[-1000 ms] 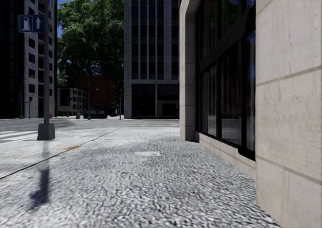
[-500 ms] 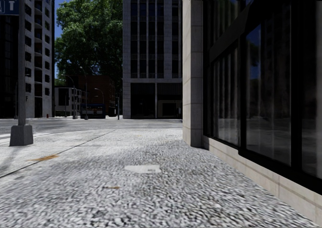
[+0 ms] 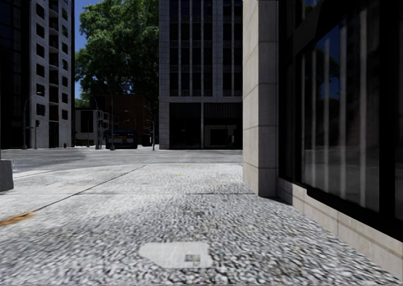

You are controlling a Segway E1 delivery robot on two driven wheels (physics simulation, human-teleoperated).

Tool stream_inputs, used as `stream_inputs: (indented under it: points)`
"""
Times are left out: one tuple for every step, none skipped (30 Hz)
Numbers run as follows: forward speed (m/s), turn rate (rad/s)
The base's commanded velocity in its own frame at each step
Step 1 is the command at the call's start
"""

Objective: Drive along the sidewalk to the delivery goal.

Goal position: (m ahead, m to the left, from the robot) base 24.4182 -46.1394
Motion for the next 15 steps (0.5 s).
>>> stream_inputs:
  points:
    - [2.0,0.0]
    - [2.0,0.0]
    - [2.0,0.0]
    - [2.0,0.0]
    - [2.0,0.0]
    - [2.0,0.0]
    - [2.0,0.0]
    - [2.0,0.0]
    - [2.0,0.0]
    - [2.0,0.0]
    - [2.0,0.0]
    - [2.0,0.0]
    - [2.0,0.0]
    - [2.0,0.0]
    - [2.0,0.0]
